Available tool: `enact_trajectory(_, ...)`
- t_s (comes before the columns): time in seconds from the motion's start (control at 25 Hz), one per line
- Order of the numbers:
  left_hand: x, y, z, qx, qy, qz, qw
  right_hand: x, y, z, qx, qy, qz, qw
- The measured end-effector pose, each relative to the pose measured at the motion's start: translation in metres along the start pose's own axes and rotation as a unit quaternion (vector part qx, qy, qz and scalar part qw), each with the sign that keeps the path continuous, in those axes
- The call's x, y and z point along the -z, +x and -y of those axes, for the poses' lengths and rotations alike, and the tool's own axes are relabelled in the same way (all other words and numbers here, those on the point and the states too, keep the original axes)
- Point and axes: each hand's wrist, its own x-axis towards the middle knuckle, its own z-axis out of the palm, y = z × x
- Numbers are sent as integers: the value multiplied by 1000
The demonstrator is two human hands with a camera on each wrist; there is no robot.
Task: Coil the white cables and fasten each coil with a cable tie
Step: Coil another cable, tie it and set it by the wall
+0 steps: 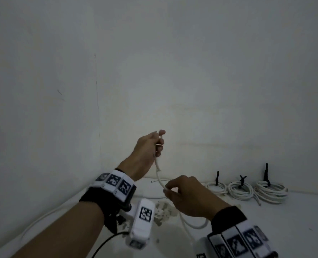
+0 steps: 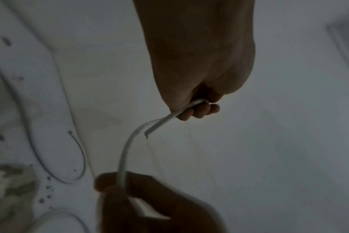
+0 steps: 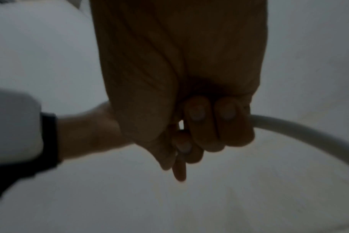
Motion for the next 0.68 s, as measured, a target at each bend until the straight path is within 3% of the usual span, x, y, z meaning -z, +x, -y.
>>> enact_trajectory(0.08, -11, -7, 22, -8, 136, 63, 989, 18, -13, 2, 12, -21, -17, 1000)
enact_trajectory(0.16, -21, -18, 41, 1, 243, 157, 957, 42, -24, -1, 4, -32, -116, 993)
enact_trajectory(0.24, -31, -27, 55, 30, 259, 207, 943, 65, -36, -8, -22, -5, -214, 977)
enact_trajectory(0.4, -59, -33, 64, 75, 131, 115, 982, 85, -45, -36, -98, 21, -306, 947)
enact_trajectory(0.56, -77, -34, 75, 86, 104, 10, 991, 93, -45, -57, -99, 106, -243, 959)
enact_trajectory(0.68, -77, -32, 85, 112, -21, -24, 993, 99, -54, -66, -90, 178, -183, 963)
